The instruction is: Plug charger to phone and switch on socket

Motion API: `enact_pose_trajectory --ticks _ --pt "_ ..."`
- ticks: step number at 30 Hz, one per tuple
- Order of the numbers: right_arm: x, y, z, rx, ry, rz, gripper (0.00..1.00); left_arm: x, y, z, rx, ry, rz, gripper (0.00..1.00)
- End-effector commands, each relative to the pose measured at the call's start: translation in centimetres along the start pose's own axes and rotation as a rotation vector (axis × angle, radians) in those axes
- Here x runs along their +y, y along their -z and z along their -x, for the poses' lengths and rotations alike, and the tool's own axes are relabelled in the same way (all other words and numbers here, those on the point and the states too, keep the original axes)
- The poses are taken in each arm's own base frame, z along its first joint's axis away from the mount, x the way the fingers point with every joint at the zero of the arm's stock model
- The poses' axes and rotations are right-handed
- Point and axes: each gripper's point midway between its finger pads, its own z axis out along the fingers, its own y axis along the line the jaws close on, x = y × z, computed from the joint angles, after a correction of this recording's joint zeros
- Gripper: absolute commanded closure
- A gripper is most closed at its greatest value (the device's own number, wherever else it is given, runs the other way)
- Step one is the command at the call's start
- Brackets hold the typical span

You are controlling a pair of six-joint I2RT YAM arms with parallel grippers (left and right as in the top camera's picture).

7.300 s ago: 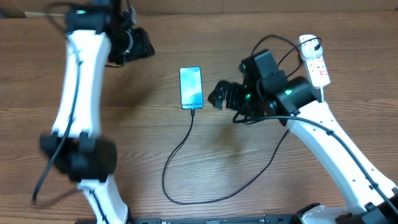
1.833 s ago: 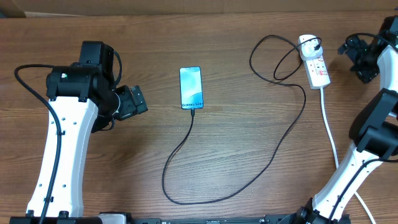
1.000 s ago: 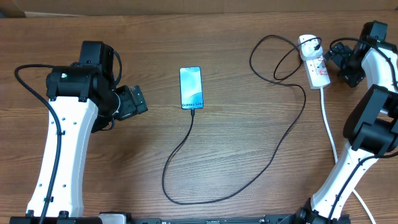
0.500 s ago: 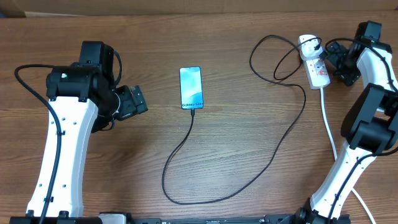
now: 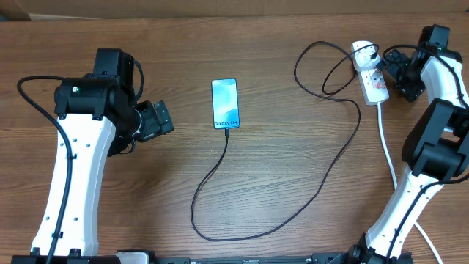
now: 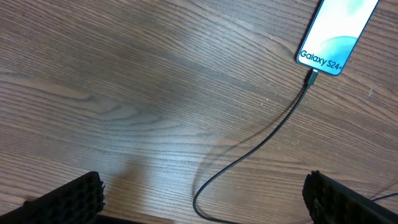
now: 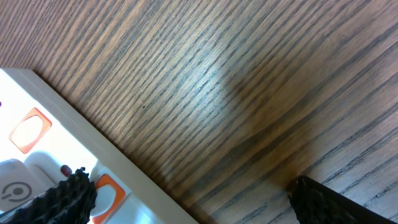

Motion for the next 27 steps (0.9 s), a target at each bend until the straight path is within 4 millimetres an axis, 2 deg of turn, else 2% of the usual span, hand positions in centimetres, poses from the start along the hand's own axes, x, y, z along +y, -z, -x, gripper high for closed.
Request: enact_pose_trajectory --ticks 1,15,23,27 --pt "0.0 -1.0 -1.5 0.057 0.04 0.005 0.0 0.3 -0.2 0.0 0.006 -0.014 0.008 0.0" --pt "0.0 -1.0 -2.3 0.088 0.051 0.01 0.0 0.3 -0.2 0.0 0.005 -0.014 0.008 0.01" --pt "-0.8 -2.7 -3.9 0.153 0.047 -0.009 0.0 0.3 -0.2 0.0 0.004 -0.014 0.012 0.0" --pt "-0.9 -2.9 -4.2 0.164 0.05 -0.009 0.0 0.4 -0.2 0.1 0.001 -0.014 0.013 0.0"
